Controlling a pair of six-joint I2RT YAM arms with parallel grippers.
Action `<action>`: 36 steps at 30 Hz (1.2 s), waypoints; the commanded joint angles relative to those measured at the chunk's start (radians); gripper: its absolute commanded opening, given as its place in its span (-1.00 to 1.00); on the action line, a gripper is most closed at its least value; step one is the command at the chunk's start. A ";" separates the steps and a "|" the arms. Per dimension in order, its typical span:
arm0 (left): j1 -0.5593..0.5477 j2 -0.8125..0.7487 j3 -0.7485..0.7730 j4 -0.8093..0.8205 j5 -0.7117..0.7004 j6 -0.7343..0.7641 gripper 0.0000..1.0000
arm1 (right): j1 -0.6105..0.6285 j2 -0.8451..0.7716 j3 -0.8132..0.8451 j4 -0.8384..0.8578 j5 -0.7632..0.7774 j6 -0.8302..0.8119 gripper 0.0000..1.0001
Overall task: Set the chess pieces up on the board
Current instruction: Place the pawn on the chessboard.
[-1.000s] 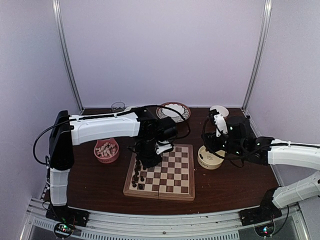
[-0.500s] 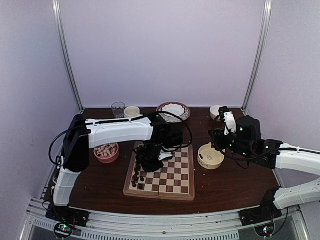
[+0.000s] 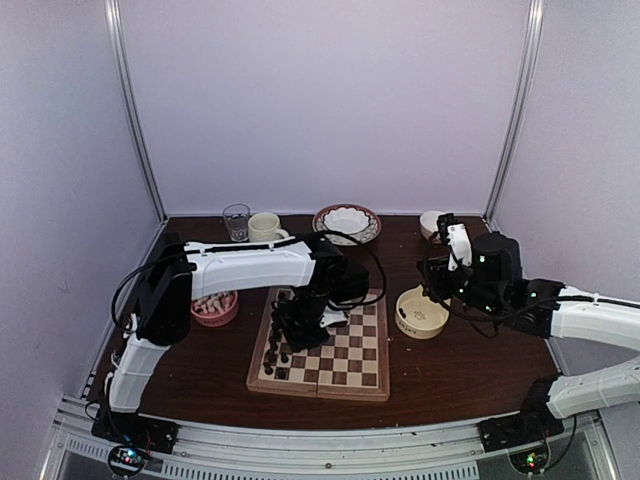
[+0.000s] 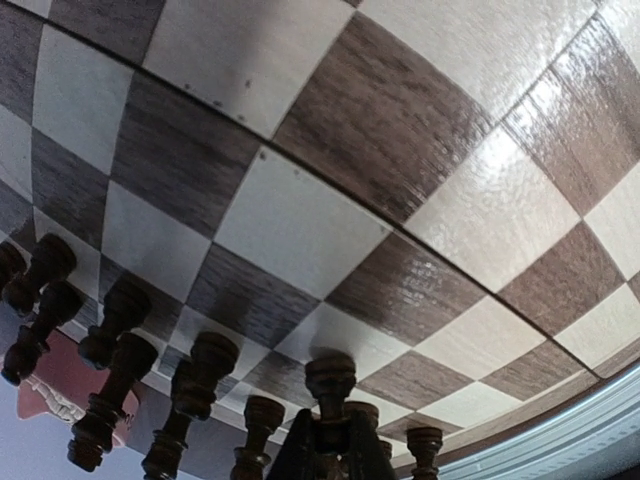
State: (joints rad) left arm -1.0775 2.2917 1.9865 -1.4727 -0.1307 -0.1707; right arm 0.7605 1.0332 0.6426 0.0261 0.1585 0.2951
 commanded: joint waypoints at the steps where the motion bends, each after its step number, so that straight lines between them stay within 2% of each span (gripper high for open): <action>1: -0.002 0.016 0.045 -0.032 0.026 0.019 -0.70 | -0.007 0.002 -0.004 0.011 0.018 0.008 -0.86; 5: -0.001 0.016 0.058 -0.031 0.025 0.019 -0.44 | -0.007 0.002 -0.003 0.011 0.016 0.006 -0.86; 8: -0.002 0.013 0.062 -0.031 0.020 0.014 -0.35 | -0.007 0.001 -0.003 0.009 0.015 0.006 -0.86; 14: -0.002 -0.027 0.029 0.022 -0.003 -0.010 -0.32 | -0.007 0.002 0.000 0.008 0.009 0.004 -0.86; 24: -0.002 -0.193 -0.180 0.202 -0.010 -0.045 -0.30 | -0.009 0.010 0.003 0.008 -0.001 0.004 -0.86; 36: -0.002 -0.182 -0.193 0.223 0.006 -0.028 -0.37 | -0.010 0.014 0.005 0.006 -0.004 0.004 -0.86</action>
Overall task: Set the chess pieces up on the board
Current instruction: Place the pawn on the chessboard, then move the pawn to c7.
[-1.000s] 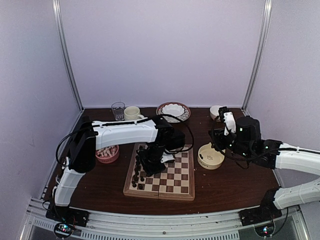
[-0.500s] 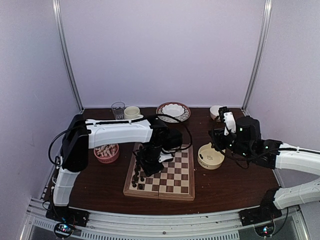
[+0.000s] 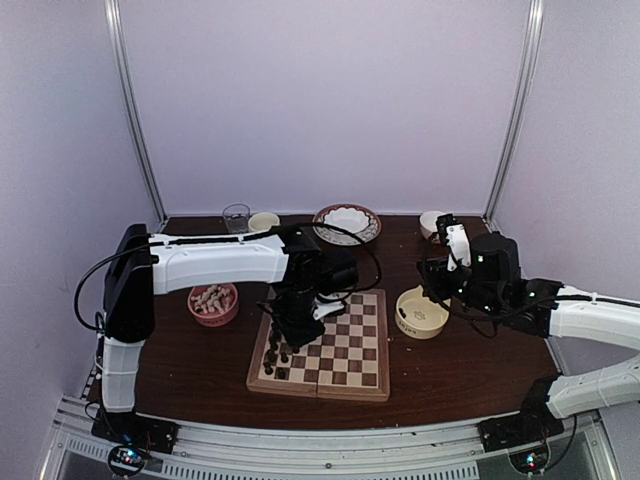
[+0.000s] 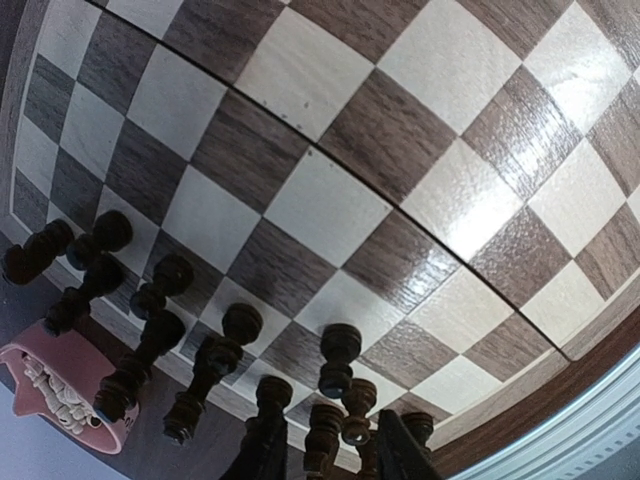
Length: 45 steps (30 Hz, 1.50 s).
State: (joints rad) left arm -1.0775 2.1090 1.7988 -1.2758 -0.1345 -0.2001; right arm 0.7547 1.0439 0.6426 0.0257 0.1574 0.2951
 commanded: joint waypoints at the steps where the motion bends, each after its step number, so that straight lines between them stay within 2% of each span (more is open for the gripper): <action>1: -0.002 0.005 -0.003 0.026 0.010 0.002 -0.39 | -0.005 0.003 0.005 0.006 -0.003 0.004 -0.86; 25: -0.002 0.046 -0.019 0.048 0.012 0.015 -0.44 | -0.006 -0.013 0.001 0.003 0.001 0.006 -0.86; 38: -0.001 0.054 -0.024 0.047 0.010 0.015 -0.60 | -0.008 -0.013 0.000 0.005 -0.002 0.007 -0.86; 45: -0.001 0.050 -0.028 0.047 -0.008 0.014 -0.76 | -0.008 -0.012 0.000 0.003 -0.002 0.005 -0.86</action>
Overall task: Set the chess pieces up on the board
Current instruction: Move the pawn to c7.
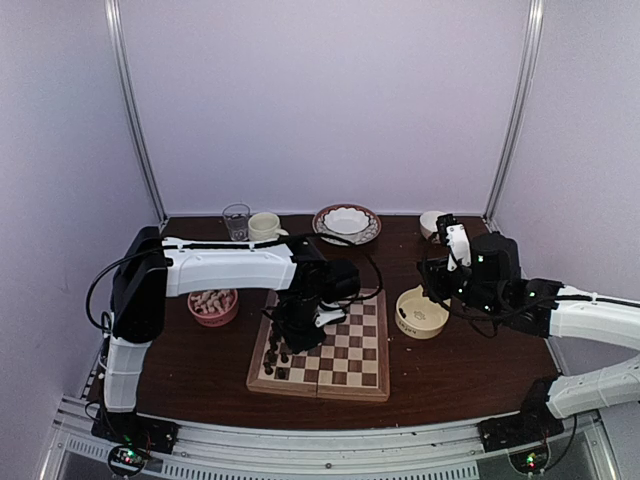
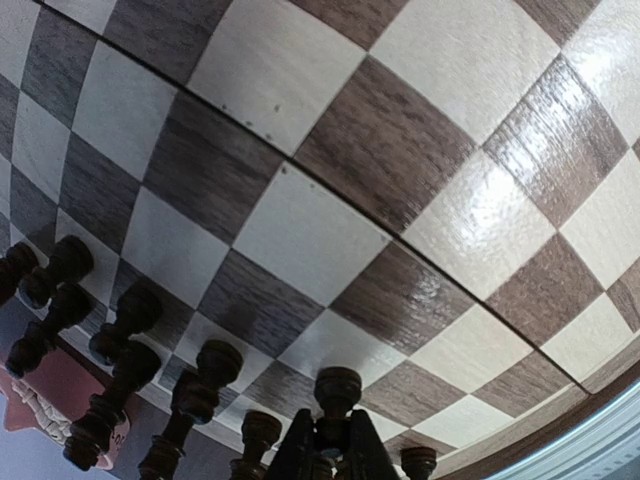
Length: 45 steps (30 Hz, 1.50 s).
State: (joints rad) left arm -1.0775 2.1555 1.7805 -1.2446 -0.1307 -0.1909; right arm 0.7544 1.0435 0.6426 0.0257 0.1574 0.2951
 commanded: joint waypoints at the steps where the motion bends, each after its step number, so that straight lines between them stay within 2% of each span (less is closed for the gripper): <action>1: 0.001 0.001 -0.010 0.017 -0.017 0.004 -0.77 | -0.009 -0.011 0.000 0.003 -0.002 0.006 -0.86; 45: 0.022 -0.034 -0.058 -0.001 -0.070 -0.001 -0.77 | -0.013 -0.007 0.000 0.005 -0.009 0.008 -0.86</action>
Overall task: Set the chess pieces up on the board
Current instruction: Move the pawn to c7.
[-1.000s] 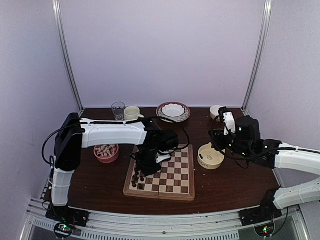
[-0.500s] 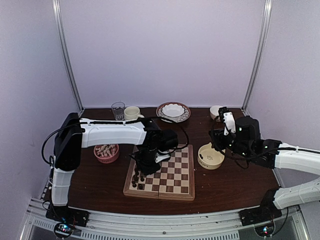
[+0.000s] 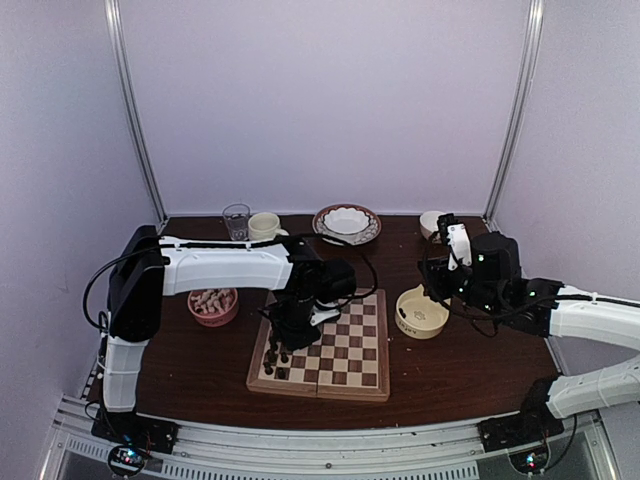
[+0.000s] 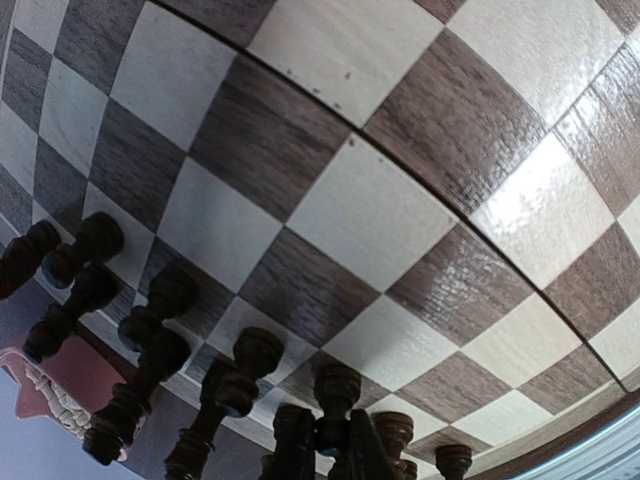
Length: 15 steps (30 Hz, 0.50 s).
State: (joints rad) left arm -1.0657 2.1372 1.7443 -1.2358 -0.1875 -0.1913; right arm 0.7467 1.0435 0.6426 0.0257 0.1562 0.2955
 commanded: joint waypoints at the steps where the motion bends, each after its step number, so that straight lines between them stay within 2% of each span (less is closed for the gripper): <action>1: 0.011 -0.017 -0.024 -0.011 -0.015 -0.001 -0.77 | -0.006 -0.005 0.000 0.005 -0.008 0.008 -0.86; 9: 0.011 -0.020 -0.028 -0.014 -0.024 0.000 -0.75 | -0.006 -0.005 0.001 0.006 -0.010 0.008 -0.86; 15: 0.012 -0.027 -0.025 -0.013 -0.030 -0.006 -0.55 | -0.007 -0.005 0.000 0.005 -0.012 0.008 -0.86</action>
State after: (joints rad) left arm -1.0641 2.1338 1.7279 -1.2366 -0.2043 -0.1928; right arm 0.7452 1.0435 0.6426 0.0257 0.1532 0.2955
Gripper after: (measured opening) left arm 0.206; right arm 0.111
